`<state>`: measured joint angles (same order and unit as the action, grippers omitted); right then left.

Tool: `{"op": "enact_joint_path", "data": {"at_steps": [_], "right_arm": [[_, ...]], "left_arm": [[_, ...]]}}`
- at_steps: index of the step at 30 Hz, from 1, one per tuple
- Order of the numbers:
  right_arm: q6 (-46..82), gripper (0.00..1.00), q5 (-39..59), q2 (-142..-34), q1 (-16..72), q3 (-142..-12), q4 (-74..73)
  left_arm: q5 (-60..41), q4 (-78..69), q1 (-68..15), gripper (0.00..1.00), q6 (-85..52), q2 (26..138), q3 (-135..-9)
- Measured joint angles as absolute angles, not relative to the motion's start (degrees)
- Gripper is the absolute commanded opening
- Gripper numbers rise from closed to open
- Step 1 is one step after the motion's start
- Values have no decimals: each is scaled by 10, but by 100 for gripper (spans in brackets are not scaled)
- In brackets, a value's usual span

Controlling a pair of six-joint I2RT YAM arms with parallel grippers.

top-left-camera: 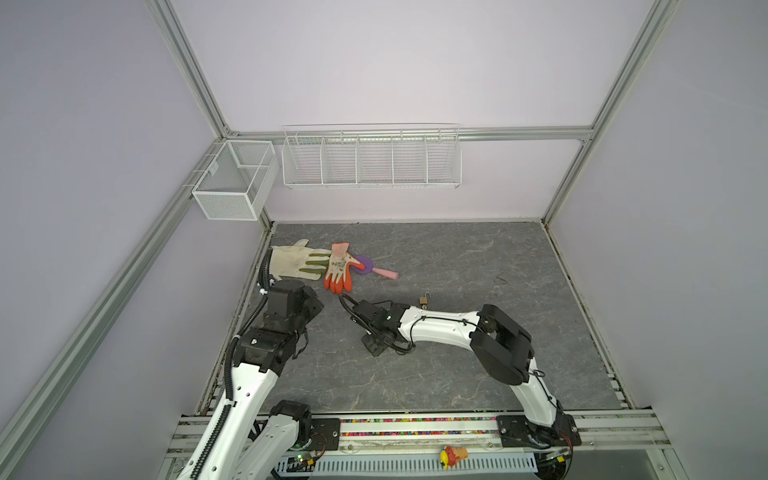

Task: Unlock with the key
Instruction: 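Lift the silver key off the table with the right gripper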

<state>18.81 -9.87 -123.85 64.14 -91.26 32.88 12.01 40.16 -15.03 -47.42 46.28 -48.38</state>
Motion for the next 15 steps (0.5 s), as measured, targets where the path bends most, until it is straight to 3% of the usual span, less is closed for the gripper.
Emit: {"op": "enact_joint_path", "data": {"at_steps": [15], "right_arm": [[144,7,-138,-1173,640,-853,318]], "left_arm": [[101,402,-150,51,-494,456,-484]]}}
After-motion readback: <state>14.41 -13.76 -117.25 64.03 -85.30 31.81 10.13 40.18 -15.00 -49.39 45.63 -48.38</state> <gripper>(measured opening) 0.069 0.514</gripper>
